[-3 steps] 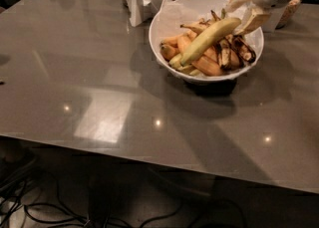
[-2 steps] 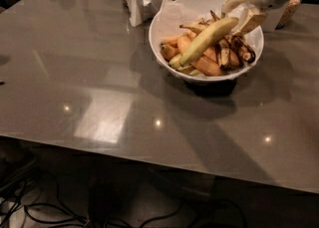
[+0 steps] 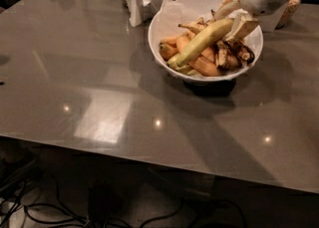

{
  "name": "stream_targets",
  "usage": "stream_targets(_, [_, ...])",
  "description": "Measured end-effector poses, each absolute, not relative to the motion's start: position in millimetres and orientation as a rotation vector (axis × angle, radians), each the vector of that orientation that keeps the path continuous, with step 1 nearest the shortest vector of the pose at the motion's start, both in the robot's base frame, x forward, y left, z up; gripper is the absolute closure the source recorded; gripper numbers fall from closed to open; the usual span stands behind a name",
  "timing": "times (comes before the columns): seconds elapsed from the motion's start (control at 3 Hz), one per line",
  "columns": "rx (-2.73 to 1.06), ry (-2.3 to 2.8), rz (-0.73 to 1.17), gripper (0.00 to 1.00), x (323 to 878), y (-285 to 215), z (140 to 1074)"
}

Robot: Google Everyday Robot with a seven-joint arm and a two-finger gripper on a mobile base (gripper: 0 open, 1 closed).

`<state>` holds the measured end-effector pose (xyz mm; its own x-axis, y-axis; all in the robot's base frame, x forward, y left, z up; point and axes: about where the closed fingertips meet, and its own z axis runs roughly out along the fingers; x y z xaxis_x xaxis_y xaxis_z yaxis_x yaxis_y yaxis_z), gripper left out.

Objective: Pick banana from white bowl

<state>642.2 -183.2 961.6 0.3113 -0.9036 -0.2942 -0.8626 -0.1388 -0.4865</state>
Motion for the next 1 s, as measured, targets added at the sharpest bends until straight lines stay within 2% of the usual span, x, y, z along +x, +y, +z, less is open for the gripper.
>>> stream_targets(0.33, [-2.001,1.564,-0.079,0.7,639.9,-182.6,960.6])
stream_targets(0.67, [-1.999,1.57,-0.081,0.94,639.1,-183.4,961.3])
stream_targets(1.0, [-1.969,1.599,-0.118,1.0,635.6,-192.8,972.0])
